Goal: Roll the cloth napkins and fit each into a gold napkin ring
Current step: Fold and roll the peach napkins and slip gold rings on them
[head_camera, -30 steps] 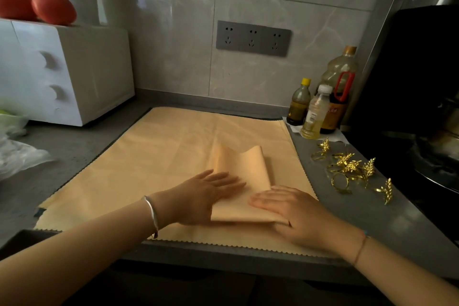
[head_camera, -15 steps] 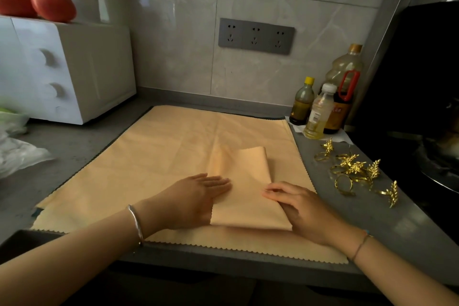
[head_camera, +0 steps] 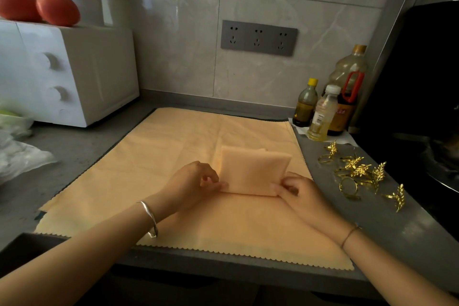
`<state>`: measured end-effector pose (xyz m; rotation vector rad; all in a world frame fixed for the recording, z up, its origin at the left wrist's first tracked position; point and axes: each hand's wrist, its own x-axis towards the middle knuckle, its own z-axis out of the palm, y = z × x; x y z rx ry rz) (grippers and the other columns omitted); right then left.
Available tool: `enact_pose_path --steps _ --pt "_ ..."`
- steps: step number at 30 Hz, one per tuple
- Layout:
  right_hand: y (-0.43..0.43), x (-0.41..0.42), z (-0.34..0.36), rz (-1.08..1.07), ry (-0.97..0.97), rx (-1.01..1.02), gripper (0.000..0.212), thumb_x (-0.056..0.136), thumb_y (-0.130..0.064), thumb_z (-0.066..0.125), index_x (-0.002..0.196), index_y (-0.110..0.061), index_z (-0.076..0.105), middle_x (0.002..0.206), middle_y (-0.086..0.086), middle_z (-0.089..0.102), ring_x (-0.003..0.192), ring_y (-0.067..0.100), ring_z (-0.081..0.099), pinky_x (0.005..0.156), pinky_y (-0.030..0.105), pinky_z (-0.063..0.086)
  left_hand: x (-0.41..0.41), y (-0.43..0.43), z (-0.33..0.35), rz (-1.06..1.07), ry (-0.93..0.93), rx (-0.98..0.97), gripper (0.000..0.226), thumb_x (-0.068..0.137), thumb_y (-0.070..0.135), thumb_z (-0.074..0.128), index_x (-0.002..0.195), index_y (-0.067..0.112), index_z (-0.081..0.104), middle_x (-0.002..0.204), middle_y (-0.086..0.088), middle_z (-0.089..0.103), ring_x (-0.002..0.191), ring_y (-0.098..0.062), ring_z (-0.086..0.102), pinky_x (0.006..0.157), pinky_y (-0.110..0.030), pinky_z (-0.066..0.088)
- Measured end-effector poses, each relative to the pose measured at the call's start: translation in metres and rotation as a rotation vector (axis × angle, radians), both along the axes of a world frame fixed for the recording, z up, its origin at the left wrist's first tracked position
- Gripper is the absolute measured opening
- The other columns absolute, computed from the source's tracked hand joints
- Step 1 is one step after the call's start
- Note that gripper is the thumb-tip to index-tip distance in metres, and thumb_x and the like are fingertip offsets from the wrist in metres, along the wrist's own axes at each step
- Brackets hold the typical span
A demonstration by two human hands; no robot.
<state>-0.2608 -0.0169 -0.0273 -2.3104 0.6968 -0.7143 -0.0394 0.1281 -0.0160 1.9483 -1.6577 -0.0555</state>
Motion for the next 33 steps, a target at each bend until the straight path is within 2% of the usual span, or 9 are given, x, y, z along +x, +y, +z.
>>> enact_pose_path --steps 3,6,8,11,13,18,23,29,33 --pt "-0.005 0.009 -0.003 -0.100 -0.017 0.043 0.044 0.088 -0.037 0.060 0.061 -0.001 0.059 0.059 0.006 0.052 0.059 0.014 0.047 0.062 0.033 0.036 0.002 -0.007 -0.002 0.063 0.155 0.102 0.023 0.086 0.043 0.060 0.077 0.024 0.068 0.075 0.013 0.058 0.066 -0.003 0.048 0.057 -0.011 0.034" --pt "-0.011 0.015 -0.006 -0.174 0.019 0.100 0.041 0.087 -0.033 0.062 0.057 -0.006 0.060 0.053 -0.002 0.051 0.056 0.010 0.044 0.060 0.030 0.033 0.002 -0.018 0.000 0.098 0.244 0.217 0.035 0.086 0.045 0.059 0.082 0.013 0.072 0.080 -0.006 0.066 0.065 -0.012 0.050 0.061 -0.021 0.039" --pt "-0.014 0.019 -0.004 -0.196 0.075 0.140 0.042 0.087 -0.034 0.062 0.054 -0.008 0.057 0.051 -0.001 0.047 0.053 0.011 0.040 0.059 0.029 0.030 0.007 -0.029 0.006 0.134 0.256 0.313 0.044 0.084 0.049 0.060 0.101 0.009 0.067 0.096 -0.009 0.063 0.080 -0.015 0.054 0.073 -0.025 0.045" --pt "-0.016 0.023 0.004 -0.207 0.177 0.172 0.045 0.089 -0.034 0.059 0.048 -0.017 0.050 0.043 -0.007 0.038 0.046 0.009 0.033 0.054 0.027 0.027 0.016 -0.053 0.020 0.117 0.307 0.382 0.082 0.080 0.057 0.060 0.144 0.017 0.029 0.142 -0.008 0.038 0.128 -0.028 0.040 0.105 -0.044 0.038" --pt "-0.016 0.025 0.008 -0.207 0.211 0.188 0.049 0.090 -0.032 0.059 0.045 -0.018 0.047 0.037 -0.009 0.035 0.042 0.008 0.031 0.050 0.026 0.025 0.016 -0.070 0.027 0.014 0.335 0.340 0.078 0.086 0.050 0.055 0.148 0.019 0.021 0.149 -0.006 0.032 0.134 -0.028 0.035 0.110 -0.040 0.032" --pt "-0.018 0.028 0.007 -0.266 0.244 0.202 0.052 0.090 -0.032 0.058 0.044 -0.018 0.037 0.039 -0.009 0.028 0.045 0.011 0.027 0.052 0.028 0.021 0.019 -0.097 0.015 -0.031 0.322 0.186 0.032 0.092 0.035 0.055 0.110 0.012 0.068 0.113 -0.003 0.066 0.098 -0.015 0.057 0.089 -0.024 0.044" --pt "-0.020 0.031 0.002 -0.289 0.244 0.198 0.043 0.089 -0.034 0.057 0.054 -0.017 0.040 0.051 -0.001 0.029 0.056 0.017 0.028 0.057 0.030 0.020 0.029 -0.100 0.009 -0.059 0.499 0.169 0.031 0.088 0.040 0.059 0.095 0.015 0.074 0.095 0.002 0.071 0.083 -0.009 0.061 0.083 -0.024 0.049" --pt "-0.015 0.031 0.007 -0.334 0.271 0.065 0.039 0.085 -0.035 0.060 0.055 -0.018 0.040 0.054 -0.002 0.036 0.056 0.019 0.036 0.057 0.030 0.023 0.034 -0.112 0.007 -0.056 0.476 0.155 0.018 0.083 0.032 0.069 0.089 0.016 0.075 0.086 0.009 0.069 0.078 -0.004 0.060 0.080 -0.020 0.051" --pt "-0.009 0.041 0.014 -0.301 0.276 -0.347 0.025 0.088 -0.041 0.056 0.104 -0.023 0.053 0.109 -0.005 0.051 0.101 0.016 0.049 0.089 0.031 0.036 0.033 -0.118 0.009 -0.033 0.448 0.175 0.018 0.082 0.030 0.070 0.090 0.015 0.075 0.088 0.005 0.070 0.078 -0.006 0.059 0.073 -0.016 0.048"
